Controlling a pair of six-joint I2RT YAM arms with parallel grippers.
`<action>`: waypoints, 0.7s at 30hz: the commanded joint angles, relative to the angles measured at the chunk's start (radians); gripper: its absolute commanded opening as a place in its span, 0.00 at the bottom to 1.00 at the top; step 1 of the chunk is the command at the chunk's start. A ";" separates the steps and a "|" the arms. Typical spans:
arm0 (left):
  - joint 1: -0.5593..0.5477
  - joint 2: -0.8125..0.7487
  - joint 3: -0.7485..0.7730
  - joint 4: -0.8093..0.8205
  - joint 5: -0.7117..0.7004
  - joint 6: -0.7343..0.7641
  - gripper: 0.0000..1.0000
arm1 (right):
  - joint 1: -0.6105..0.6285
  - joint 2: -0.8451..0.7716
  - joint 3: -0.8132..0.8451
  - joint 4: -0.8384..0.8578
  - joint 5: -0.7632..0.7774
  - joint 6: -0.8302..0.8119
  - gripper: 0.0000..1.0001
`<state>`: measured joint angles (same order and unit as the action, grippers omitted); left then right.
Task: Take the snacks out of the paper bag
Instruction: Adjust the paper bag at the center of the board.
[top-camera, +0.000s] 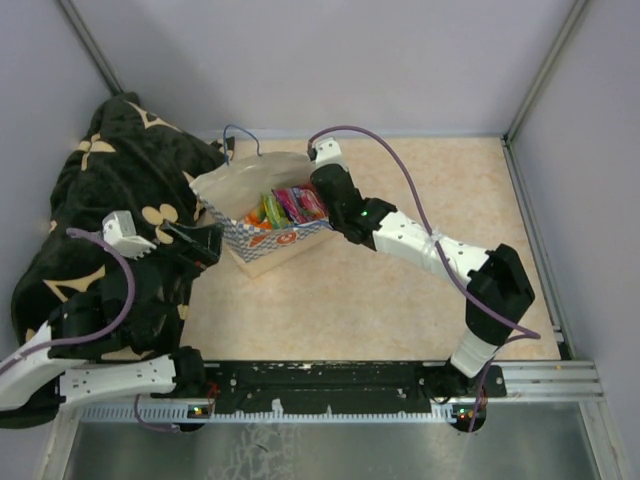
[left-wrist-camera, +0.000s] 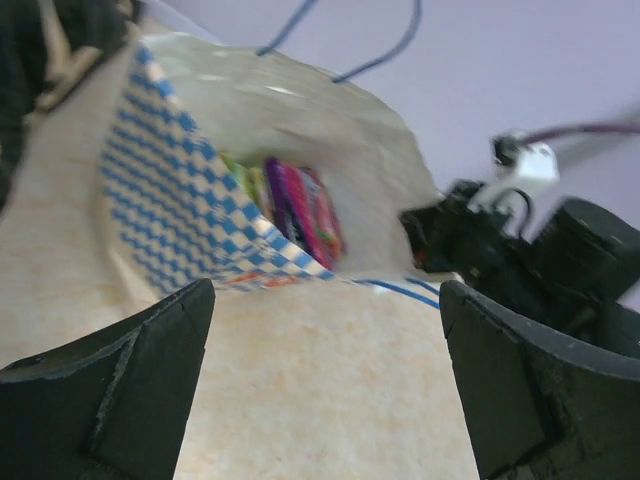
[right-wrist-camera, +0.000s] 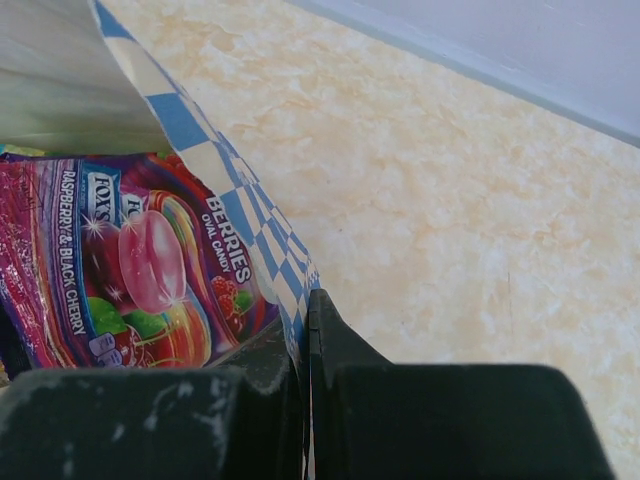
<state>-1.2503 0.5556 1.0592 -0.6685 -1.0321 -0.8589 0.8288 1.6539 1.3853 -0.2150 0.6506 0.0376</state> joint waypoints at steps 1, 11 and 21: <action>-0.002 0.221 0.173 -0.562 -0.282 -0.286 1.00 | -0.008 -0.049 0.002 0.039 -0.004 0.004 0.00; 0.437 0.473 0.327 -0.292 -0.127 0.222 0.99 | -0.009 -0.057 -0.009 0.035 -0.033 0.015 0.00; 0.845 0.638 0.480 -0.143 0.572 0.410 0.99 | -0.014 -0.076 -0.027 0.029 -0.059 0.031 0.00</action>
<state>-0.5213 1.0637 1.4662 -0.8318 -0.8188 -0.5285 0.8227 1.6375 1.3655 -0.2035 0.5999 0.0532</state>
